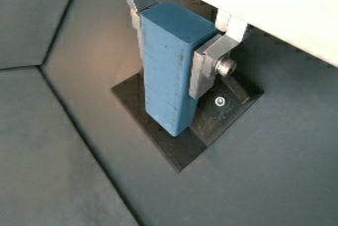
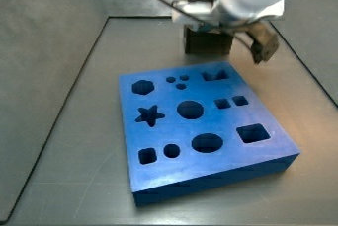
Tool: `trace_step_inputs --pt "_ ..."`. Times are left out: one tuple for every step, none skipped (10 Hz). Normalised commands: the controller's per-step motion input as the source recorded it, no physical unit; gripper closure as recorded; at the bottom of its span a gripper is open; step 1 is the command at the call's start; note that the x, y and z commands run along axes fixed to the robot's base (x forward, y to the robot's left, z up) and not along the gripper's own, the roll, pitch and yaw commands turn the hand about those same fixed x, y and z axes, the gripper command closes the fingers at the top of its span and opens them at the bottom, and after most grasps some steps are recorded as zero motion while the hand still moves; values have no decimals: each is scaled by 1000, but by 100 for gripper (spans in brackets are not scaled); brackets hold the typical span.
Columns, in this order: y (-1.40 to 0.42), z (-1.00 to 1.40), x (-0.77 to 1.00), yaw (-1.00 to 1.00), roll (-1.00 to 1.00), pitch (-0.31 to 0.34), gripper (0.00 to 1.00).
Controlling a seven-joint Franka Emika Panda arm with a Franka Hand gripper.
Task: Pick up the rectangle object. Move up. Place the rectangle object on the fixture. Regrasp the rectangle object. Move to above the board. Insert the rectangle object.
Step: Move to above the board.
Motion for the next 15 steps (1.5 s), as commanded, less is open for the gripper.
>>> trace_step_inputs --pt "-161 1000 -120 120 -102 -304 100" --pt "-155 1000 -121 64 -54 -300 100" --pt "-151 1000 -120 32 -30 -284 100" --pt "-140 1000 -118 -35 -2 -208 100" --pt "-138 1000 -118 -56 0 -176 100" --pt "-126 1000 -117 -87 -12 -103 100" --pt "-116 1000 -115 -106 -24 -23 100" --pt "-108 1000 -110 -108 -30 38 100" --pt "-100 1000 -103 -102 -42 72 100" --pt "-78 1000 -97 -69 -72 144 100" --pt "-71 1000 -93 -52 -75 164 100" --pt "-45 836 -70 -14 -74 176 100" --pt "-36 667 -55 12 -70 175 100" --pt "-24 445 -36 41 -71 183 100" --pt "-19 331 -22 53 -72 180 100"
